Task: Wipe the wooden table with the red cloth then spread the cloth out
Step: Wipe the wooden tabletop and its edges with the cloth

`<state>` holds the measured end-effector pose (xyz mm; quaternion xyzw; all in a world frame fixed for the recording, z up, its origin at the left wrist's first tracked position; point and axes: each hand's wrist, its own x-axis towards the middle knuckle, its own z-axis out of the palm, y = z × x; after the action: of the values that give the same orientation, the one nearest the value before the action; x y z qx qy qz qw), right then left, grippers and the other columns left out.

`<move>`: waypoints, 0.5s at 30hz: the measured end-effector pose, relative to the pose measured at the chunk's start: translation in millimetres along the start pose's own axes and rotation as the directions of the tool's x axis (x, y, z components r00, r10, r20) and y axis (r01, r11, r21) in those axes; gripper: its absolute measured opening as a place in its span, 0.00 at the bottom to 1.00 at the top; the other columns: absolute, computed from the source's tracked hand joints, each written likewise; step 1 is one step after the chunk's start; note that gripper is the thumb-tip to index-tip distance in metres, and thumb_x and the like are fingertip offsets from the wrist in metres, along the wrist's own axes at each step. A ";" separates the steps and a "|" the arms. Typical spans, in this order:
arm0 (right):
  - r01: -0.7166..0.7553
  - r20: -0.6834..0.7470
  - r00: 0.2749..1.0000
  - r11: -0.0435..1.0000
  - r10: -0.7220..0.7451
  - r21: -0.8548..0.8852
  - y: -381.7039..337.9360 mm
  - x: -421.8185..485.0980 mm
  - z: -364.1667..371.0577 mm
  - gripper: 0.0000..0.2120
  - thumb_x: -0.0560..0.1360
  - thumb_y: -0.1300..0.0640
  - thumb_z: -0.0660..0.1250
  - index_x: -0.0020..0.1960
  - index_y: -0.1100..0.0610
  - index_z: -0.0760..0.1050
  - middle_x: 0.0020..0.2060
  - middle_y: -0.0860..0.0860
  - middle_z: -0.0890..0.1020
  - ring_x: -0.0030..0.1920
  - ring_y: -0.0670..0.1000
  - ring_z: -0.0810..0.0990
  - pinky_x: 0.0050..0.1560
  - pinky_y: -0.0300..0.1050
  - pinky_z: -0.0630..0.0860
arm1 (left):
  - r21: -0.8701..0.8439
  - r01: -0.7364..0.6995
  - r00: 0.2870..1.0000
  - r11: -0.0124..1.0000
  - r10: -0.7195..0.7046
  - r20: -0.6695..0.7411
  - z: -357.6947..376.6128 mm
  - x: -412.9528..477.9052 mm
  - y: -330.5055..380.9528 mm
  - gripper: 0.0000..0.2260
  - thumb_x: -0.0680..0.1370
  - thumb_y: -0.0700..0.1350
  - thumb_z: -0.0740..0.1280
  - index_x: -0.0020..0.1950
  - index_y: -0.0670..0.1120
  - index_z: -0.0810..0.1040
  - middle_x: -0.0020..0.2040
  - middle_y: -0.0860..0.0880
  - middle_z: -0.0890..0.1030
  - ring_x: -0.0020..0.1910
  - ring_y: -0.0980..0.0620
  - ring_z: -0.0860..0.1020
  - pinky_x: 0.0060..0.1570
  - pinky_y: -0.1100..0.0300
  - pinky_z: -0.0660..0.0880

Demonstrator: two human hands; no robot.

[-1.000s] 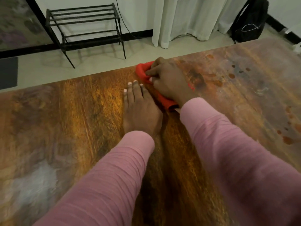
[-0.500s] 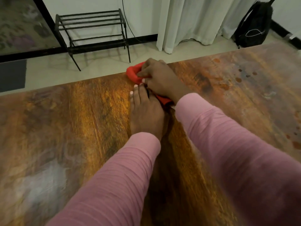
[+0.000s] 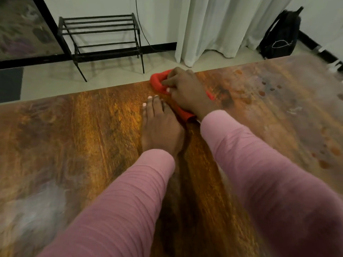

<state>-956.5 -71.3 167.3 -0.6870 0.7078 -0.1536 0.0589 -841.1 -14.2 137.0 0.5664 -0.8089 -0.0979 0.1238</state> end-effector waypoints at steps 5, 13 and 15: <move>-0.495 -0.203 0.851 0.869 0.485 0.003 50.4 -23.6 -23.0 0.14 0.76 0.54 0.63 0.61 0.53 0.77 0.61 0.57 0.71 0.56 0.55 0.70 0.53 0.46 0.69 | 0.026 -0.034 0.999 0.999 0.035 -0.042 2.7 -1.1 -3.1 0.24 0.81 0.43 0.52 0.76 0.37 0.56 0.76 0.39 0.57 0.76 0.41 0.51 0.75 0.48 0.46; -0.083 -0.036 0.996 0.996 0.085 0.041 27.0 -52.3 -8.5 0.15 0.76 0.58 0.64 0.61 0.50 0.78 0.60 0.50 0.75 0.60 0.52 0.68 0.62 0.46 0.65 | 0.012 -0.035 0.998 0.999 0.035 -0.043 -2.1 -3.0 4.0 0.25 0.80 0.45 0.53 0.75 0.37 0.58 0.76 0.39 0.59 0.76 0.41 0.53 0.75 0.47 0.48; -0.012 -0.004 1.000 0.998 0.012 0.066 33.9 -69.6 -12.1 0.14 0.76 0.58 0.65 0.61 0.50 0.78 0.58 0.49 0.75 0.58 0.51 0.68 0.60 0.44 0.63 | 0.018 -0.042 0.998 0.999 0.043 -0.049 -3.1 -4.9 2.2 0.24 0.80 0.44 0.53 0.75 0.37 0.59 0.76 0.39 0.60 0.76 0.41 0.53 0.75 0.47 0.48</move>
<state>-988.9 -0.4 159.8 -0.6801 0.7066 -0.1780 0.0806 -840.5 -8.9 140.2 0.5523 -0.8183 -0.0742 0.1410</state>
